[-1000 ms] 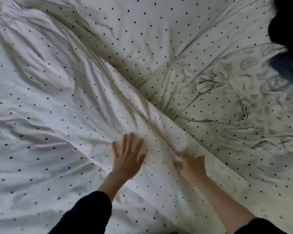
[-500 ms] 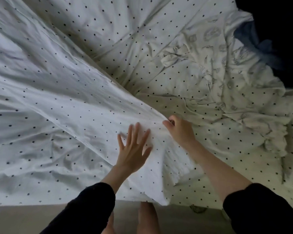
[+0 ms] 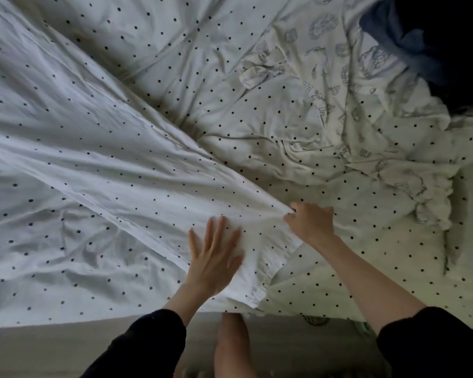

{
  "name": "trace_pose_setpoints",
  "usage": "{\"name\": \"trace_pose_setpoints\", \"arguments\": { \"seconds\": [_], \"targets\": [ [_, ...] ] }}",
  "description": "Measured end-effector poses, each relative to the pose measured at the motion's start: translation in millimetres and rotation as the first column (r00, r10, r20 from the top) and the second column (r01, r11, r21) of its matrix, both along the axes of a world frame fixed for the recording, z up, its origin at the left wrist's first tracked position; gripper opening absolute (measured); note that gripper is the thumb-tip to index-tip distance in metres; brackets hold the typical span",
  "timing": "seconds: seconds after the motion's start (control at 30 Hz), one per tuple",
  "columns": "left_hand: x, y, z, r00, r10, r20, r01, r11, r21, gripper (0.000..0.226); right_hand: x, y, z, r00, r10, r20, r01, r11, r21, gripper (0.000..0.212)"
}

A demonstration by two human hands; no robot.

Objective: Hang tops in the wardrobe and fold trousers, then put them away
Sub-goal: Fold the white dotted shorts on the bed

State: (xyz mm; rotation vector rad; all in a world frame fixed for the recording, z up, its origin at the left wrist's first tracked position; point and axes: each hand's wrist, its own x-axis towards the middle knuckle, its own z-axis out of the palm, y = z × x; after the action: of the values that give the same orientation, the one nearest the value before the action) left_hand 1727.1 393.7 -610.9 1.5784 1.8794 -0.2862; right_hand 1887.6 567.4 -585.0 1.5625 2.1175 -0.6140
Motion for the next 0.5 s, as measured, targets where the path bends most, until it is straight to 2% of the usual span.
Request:
{"name": "trace_pose_setpoints", "arguments": {
  "seconds": [0.07, 0.1, 0.17, 0.23, 0.3, 0.37, 0.43, 0.5],
  "targets": [
    [4, -1, -3, 0.998, -0.056, 0.003, 0.056, 0.997, -0.058, 0.062, 3, 0, 1, 0.995, -0.027, 0.092, 0.041, 0.988, -0.149, 0.043],
    [6, 0, -4, 0.997, -0.070, 0.017, 0.071, 0.995, -0.069, 0.062, 6, -1, -1, 0.994, -0.057, 0.090, 0.073, 0.978, -0.195, 0.053],
    [6, -1, -4, 0.994, -0.093, 0.050, 0.095, 0.994, -0.060, 0.063, 10, -10, -4, 0.993, -0.109, 0.043, 0.116, 0.964, -0.238, 0.061],
    [4, -6, -3, 0.987, -0.134, 0.083, 0.138, 0.990, -0.040, 0.064, 13, -18, -7, 0.967, -0.253, -0.025, 0.236, 0.931, -0.279, 0.055],
    [2, -15, 0, 0.979, -0.181, 0.095, 0.184, 0.982, -0.031, 0.067, 15, -23, -8, 0.919, -0.388, -0.063, 0.350, 0.880, -0.321, 0.035],
    [2, -26, 5, 0.974, -0.207, 0.093, 0.210, 0.977, -0.024, 0.075, 14, -27, -4, 0.911, -0.407, -0.061, 0.362, 0.864, -0.349, 0.022],
    [1, -33, 15, 0.966, -0.253, 0.058, 0.252, 0.967, 0.031, 0.093, 13, -28, -2, 0.909, -0.415, -0.051, 0.372, 0.859, -0.352, 0.019],
    [-1, -38, 25, 0.959, -0.281, -0.016, 0.282, 0.957, 0.062, 0.101, 14, -26, -1, 0.902, -0.431, -0.043, 0.393, 0.857, -0.332, 0.017]
  ]
}}
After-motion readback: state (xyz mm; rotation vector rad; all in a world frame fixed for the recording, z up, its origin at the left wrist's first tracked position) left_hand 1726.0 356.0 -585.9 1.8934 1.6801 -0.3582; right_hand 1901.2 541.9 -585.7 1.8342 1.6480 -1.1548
